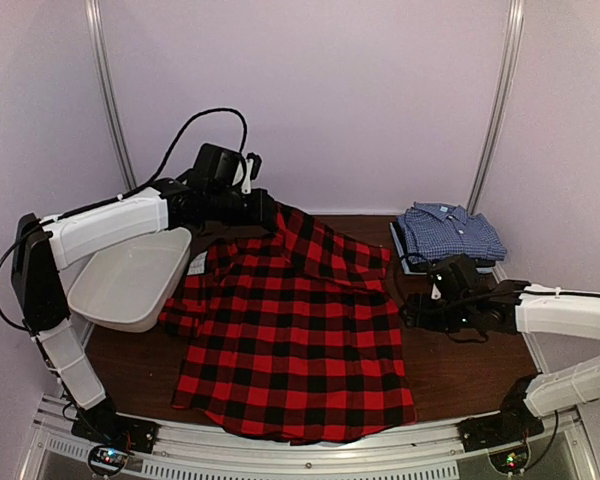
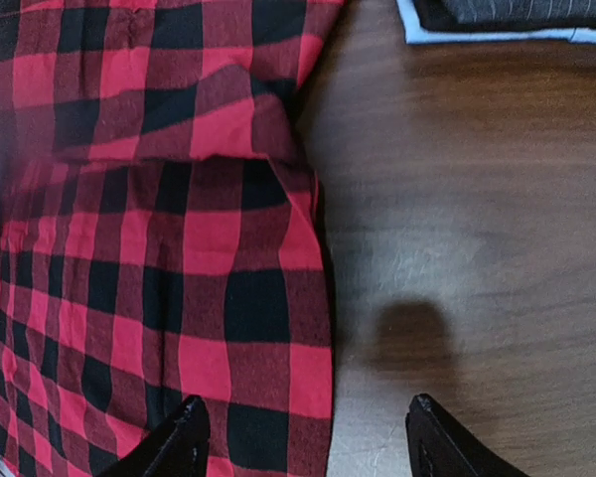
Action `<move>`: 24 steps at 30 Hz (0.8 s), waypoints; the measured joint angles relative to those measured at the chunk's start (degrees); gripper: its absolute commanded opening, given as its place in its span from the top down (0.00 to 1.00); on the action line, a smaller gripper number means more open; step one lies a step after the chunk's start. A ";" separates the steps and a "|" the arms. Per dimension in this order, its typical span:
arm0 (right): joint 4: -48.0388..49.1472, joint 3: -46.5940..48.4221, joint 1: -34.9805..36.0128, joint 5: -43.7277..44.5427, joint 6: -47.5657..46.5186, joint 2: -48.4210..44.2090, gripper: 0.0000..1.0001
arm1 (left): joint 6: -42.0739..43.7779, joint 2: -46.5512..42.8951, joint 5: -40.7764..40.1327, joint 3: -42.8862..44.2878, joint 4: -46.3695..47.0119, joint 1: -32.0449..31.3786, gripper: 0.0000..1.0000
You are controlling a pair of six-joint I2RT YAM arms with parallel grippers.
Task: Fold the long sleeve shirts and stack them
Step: Pick up the corner of the shirt from the corner of the board.
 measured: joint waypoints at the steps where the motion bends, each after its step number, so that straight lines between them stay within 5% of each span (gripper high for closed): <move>1: -0.72 -0.61 1.09 -0.59 1.07 0.00 0.34 | 0.00 0.00 -0.11 0.00 -0.42 0.33 1.00; 12: -10.34 -6.54 10.21 -6.25 11.56 -6.43 0.49 | -0.04 -0.02 -0.02 -0.11 -2.29 0.98 1.00; 24: -14.08 -12.15 20.37 -13.44 21.62 -11.13 0.53 | -0.04 -0.02 -0.02 -0.31 -2.32 0.98 1.00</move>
